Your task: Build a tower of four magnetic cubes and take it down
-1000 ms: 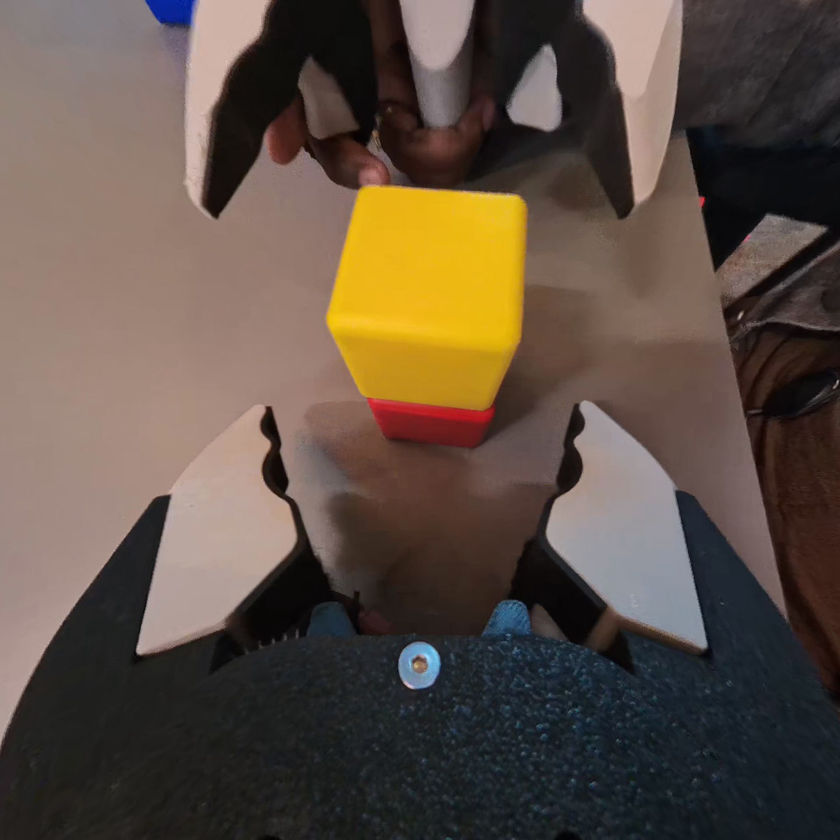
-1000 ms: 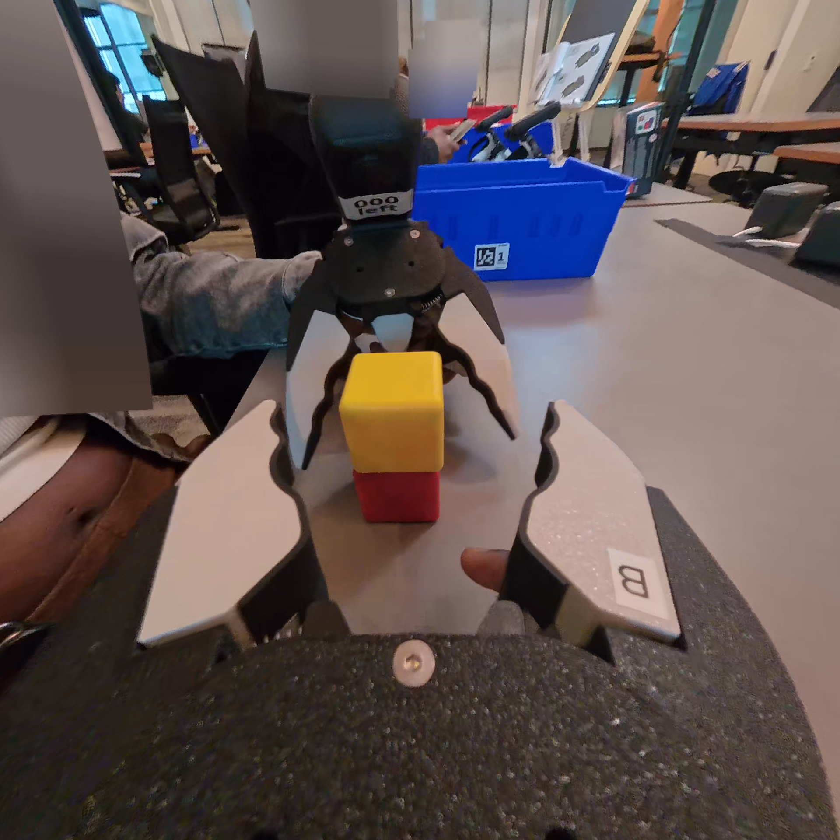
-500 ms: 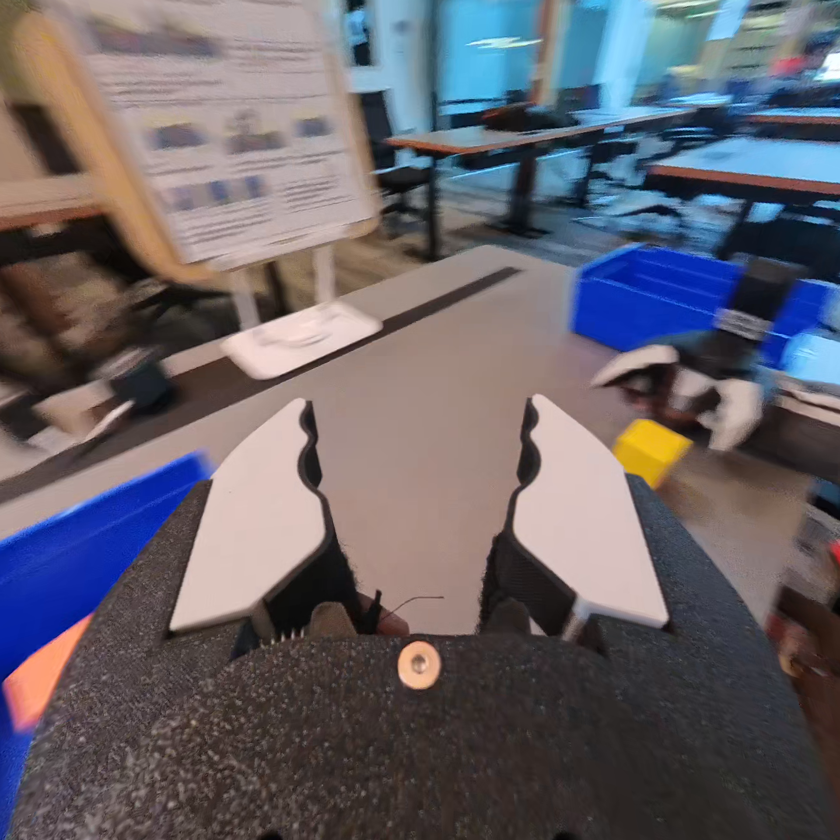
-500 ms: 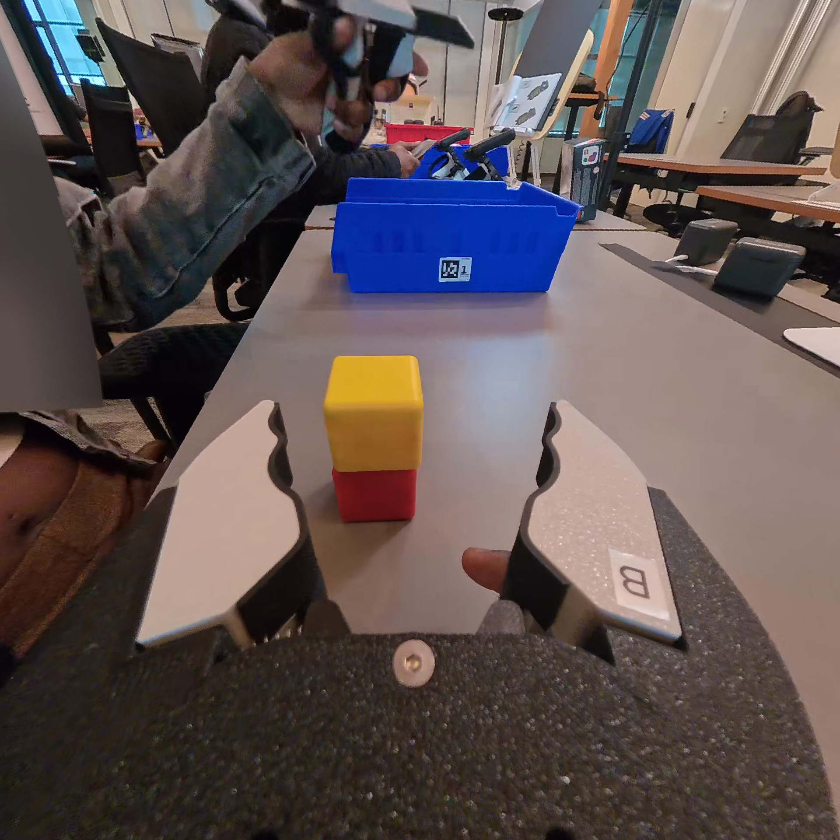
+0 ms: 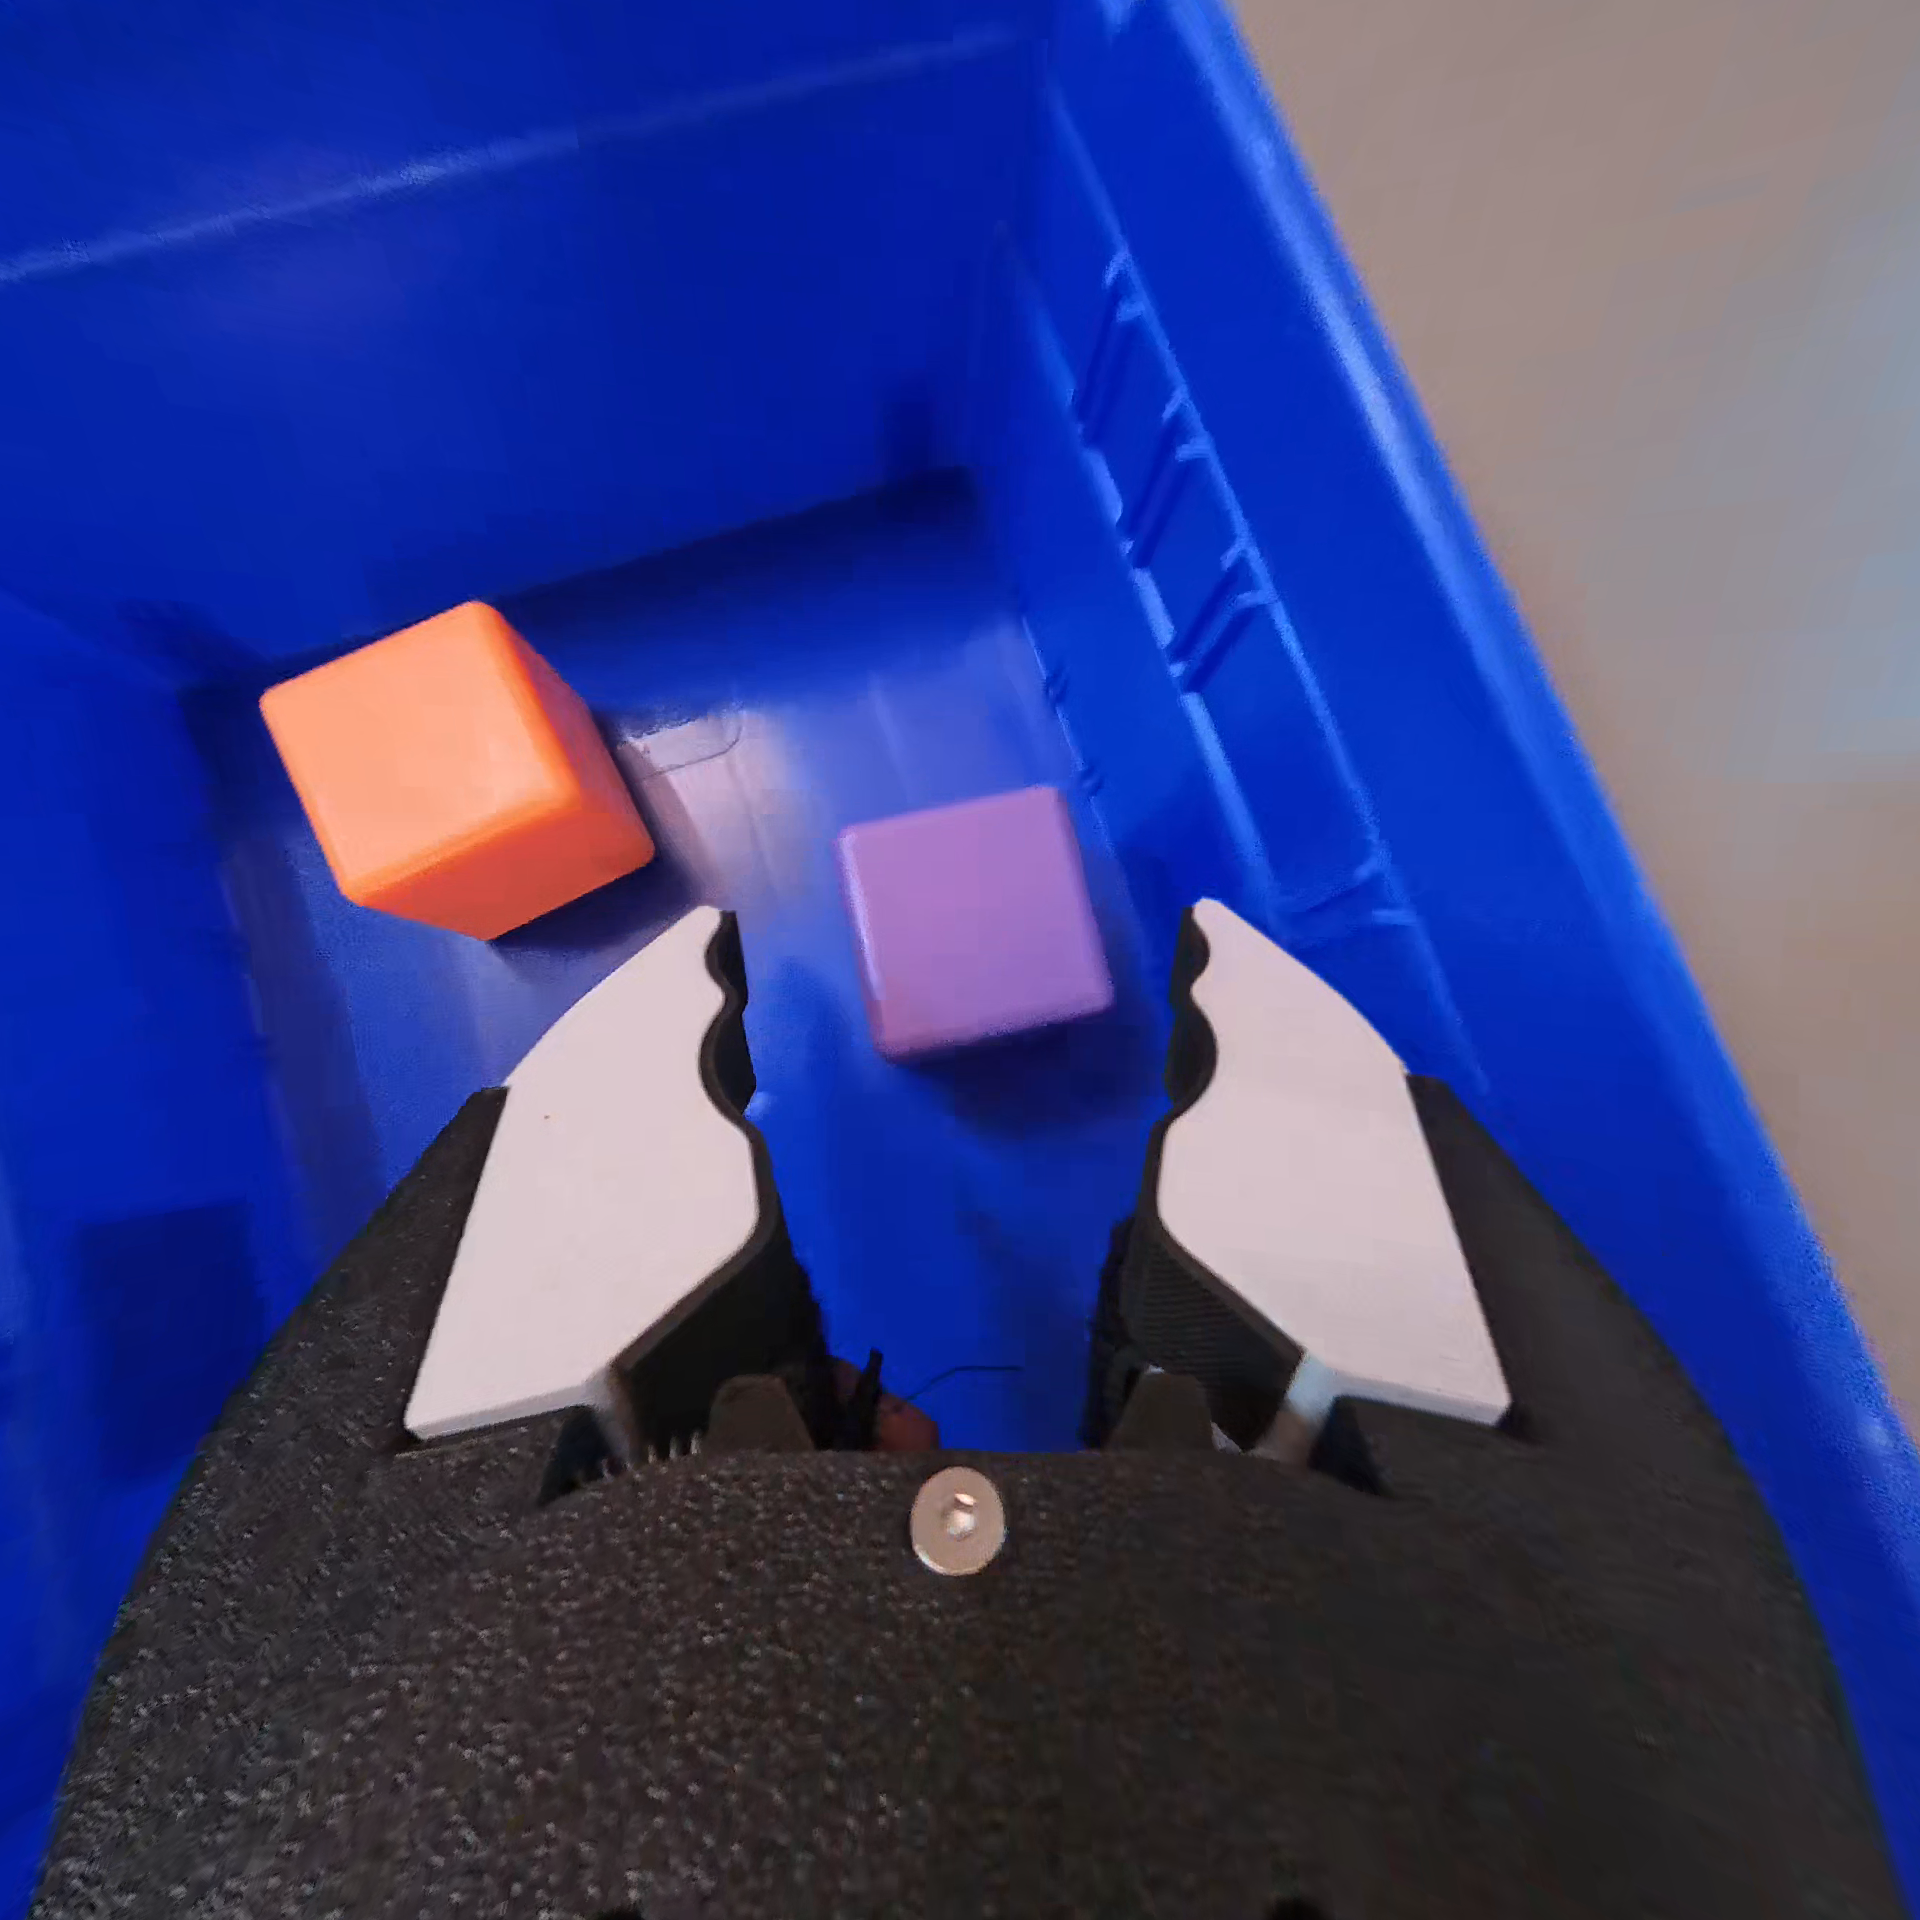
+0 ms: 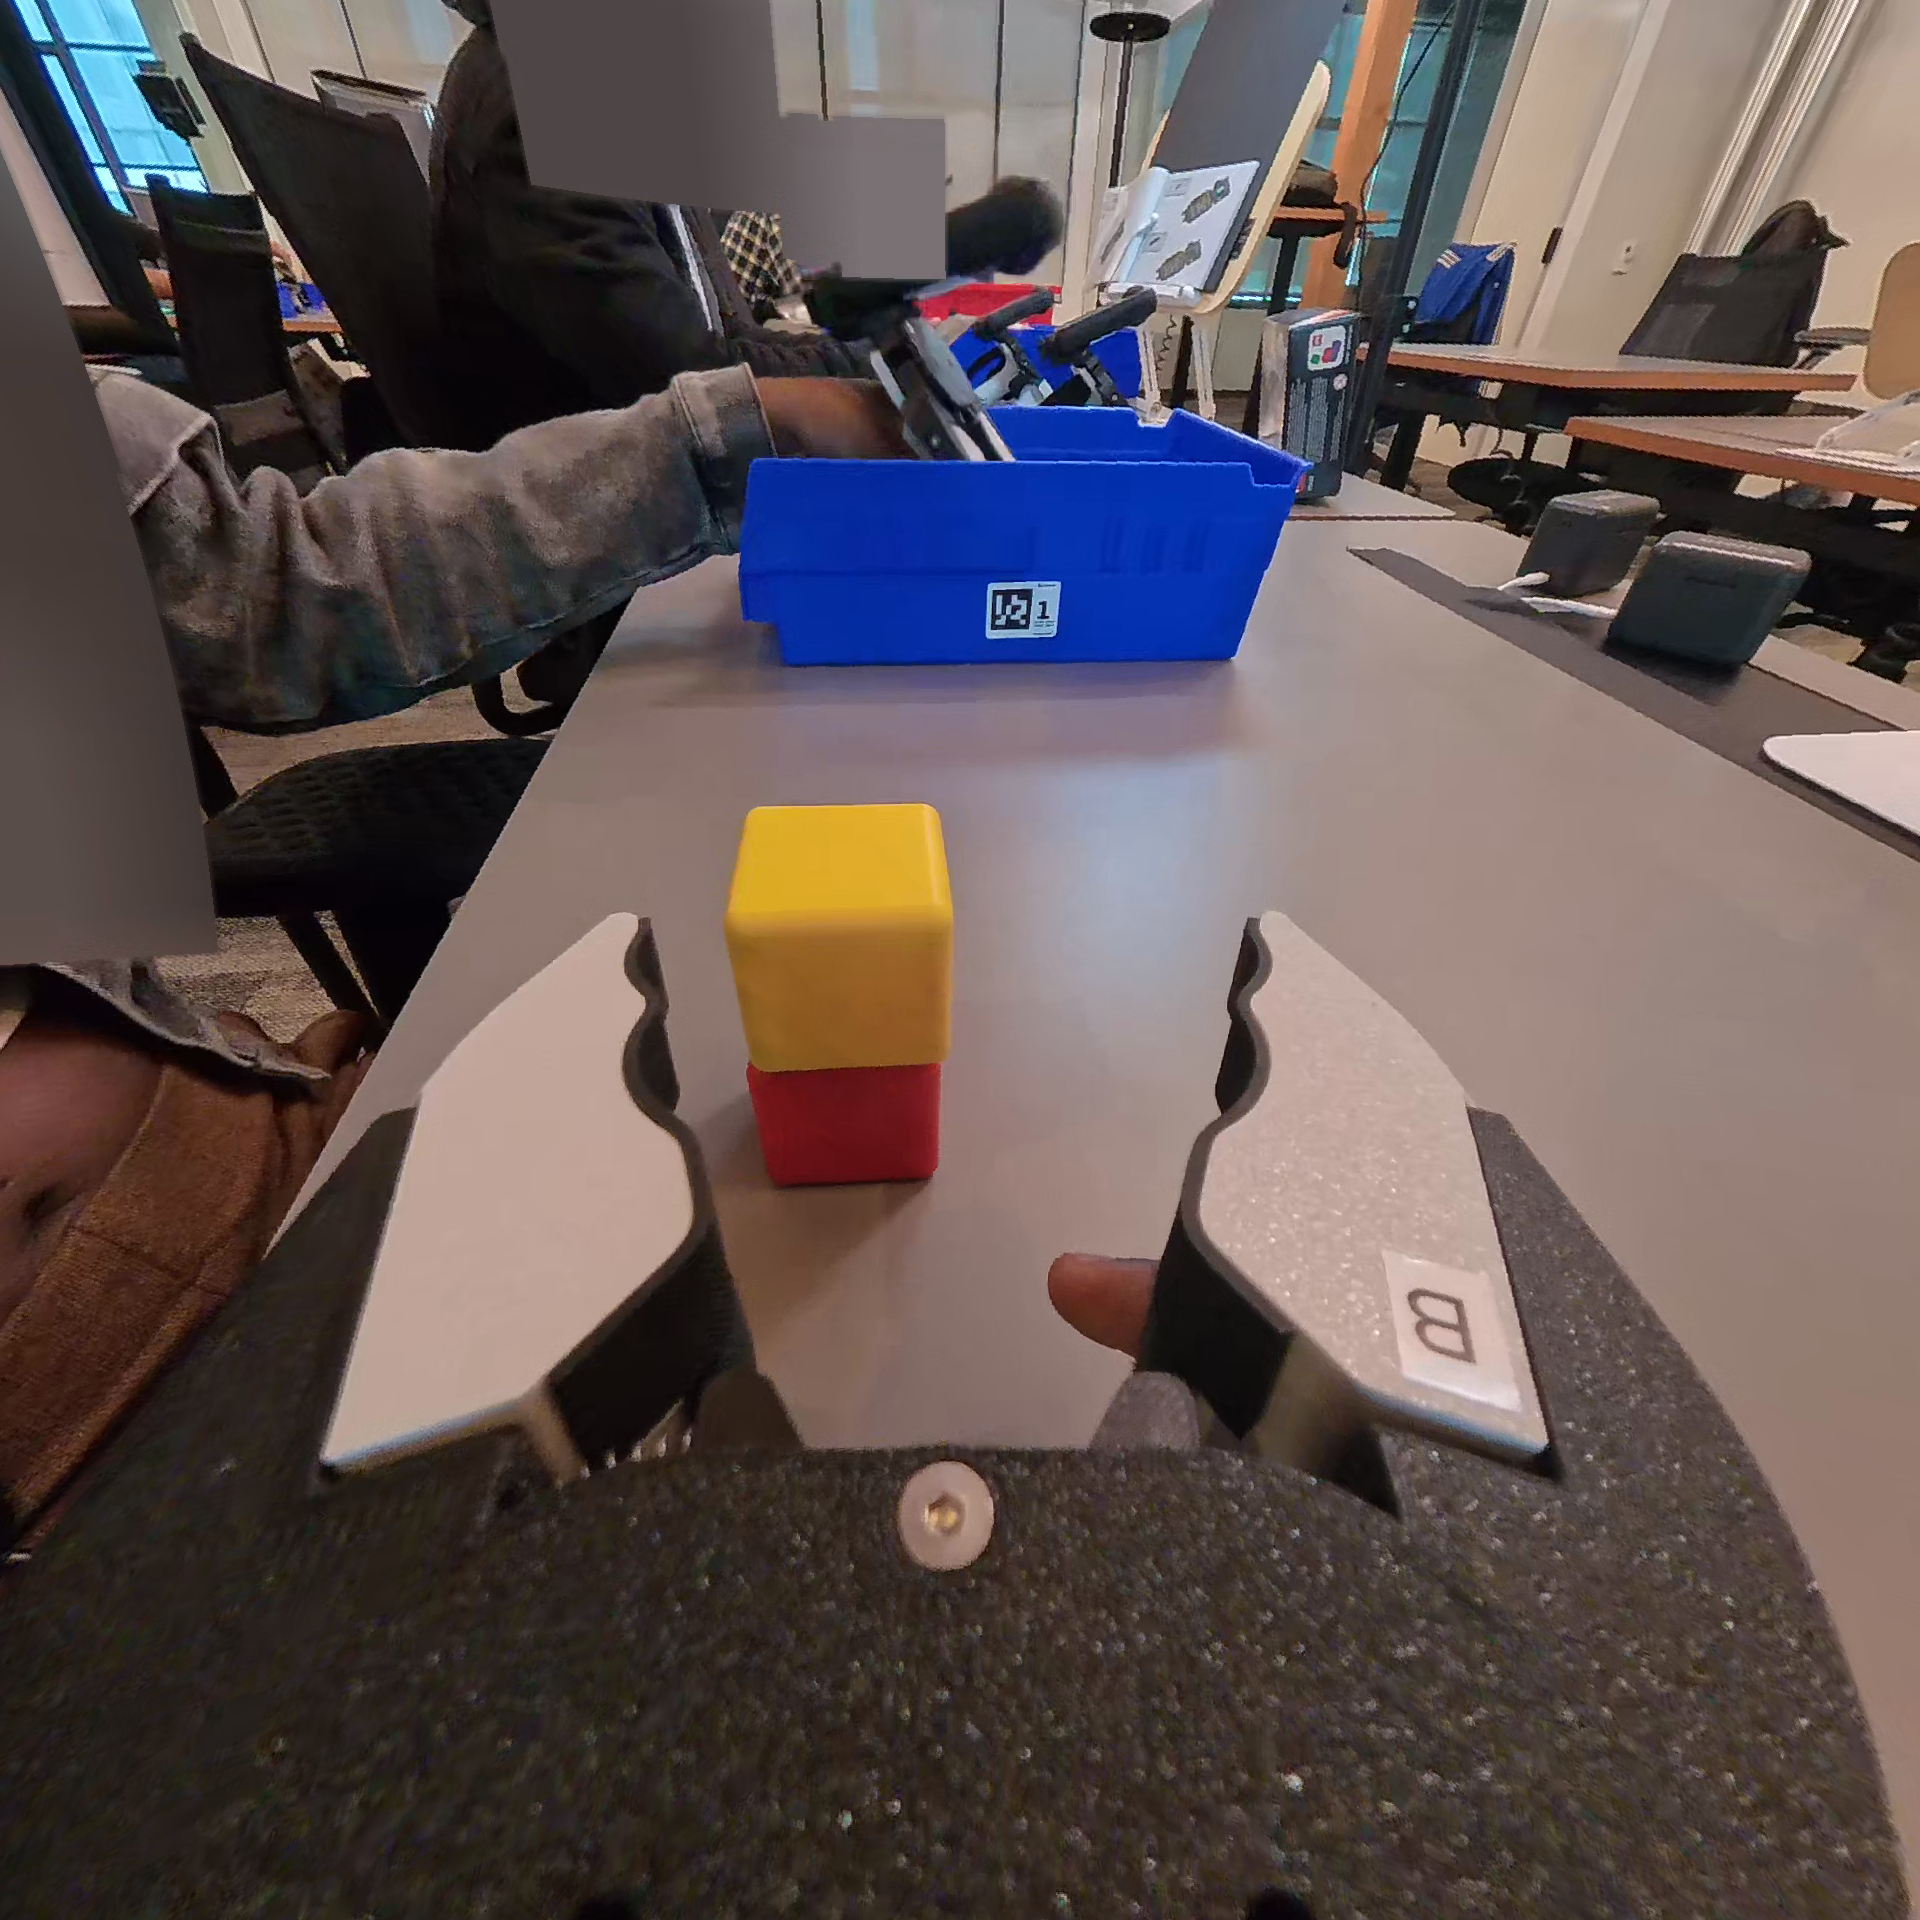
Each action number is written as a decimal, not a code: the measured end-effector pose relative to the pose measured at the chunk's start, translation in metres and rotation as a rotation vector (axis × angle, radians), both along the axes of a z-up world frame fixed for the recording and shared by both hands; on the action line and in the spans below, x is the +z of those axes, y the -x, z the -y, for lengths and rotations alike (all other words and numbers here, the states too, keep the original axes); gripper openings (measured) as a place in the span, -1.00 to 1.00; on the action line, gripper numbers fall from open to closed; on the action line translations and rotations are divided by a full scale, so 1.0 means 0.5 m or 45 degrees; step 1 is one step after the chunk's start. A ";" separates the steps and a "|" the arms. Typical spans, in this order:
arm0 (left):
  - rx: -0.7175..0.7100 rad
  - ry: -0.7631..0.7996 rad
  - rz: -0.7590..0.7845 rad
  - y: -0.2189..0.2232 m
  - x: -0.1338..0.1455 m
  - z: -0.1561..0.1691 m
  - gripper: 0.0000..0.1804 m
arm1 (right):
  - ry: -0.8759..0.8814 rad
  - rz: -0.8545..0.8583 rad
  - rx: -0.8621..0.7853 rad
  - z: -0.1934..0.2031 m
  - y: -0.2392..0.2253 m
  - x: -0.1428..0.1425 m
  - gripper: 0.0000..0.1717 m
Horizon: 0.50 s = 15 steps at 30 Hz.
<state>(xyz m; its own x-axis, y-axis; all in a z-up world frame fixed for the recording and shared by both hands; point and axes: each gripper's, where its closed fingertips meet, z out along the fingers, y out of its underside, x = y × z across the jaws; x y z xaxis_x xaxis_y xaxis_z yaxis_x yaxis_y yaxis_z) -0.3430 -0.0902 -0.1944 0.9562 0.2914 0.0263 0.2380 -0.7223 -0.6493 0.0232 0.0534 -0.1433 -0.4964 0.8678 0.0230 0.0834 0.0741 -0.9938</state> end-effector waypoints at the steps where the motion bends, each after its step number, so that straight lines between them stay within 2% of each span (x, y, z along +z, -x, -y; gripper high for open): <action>1: -0.005 0.046 -0.033 0.006 -0.011 0.001 -0.17 | -0.002 0.000 0.001 0.001 0.000 0.000 0.20; 3: -0.031 0.090 -0.038 0.006 -0.025 0.002 -0.44 | -0.004 -0.002 0.000 0.001 0.000 0.000 0.20; 6: 0.038 -0.025 -0.034 0.018 0.002 0.005 -0.45 | -0.001 -0.005 -0.004 -0.001 0.000 0.002 0.20; 8: 0.095 -0.239 -0.046 0.024 0.061 0.004 -0.45 | -0.004 -0.008 -0.006 -0.001 0.001 0.002 0.19; 11: 0.109 -0.618 -0.033 -0.001 0.189 0.007 -0.45 | -0.029 -0.038 -0.028 -0.003 0.003 0.009 0.16; 15: -0.204 -1.057 0.217 -0.155 0.341 -0.019 -0.45 | -0.105 -0.192 -0.175 -0.029 0.010 0.048 0.04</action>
<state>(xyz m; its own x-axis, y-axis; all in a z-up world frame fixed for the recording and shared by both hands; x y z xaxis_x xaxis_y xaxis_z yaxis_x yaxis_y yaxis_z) -0.2656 -0.0807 -0.0239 0.9479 -0.0237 0.3176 0.3156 -0.0630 -0.9468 0.0184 0.0678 -0.1190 -0.3589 0.9192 0.1617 -0.0505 0.1539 -0.9868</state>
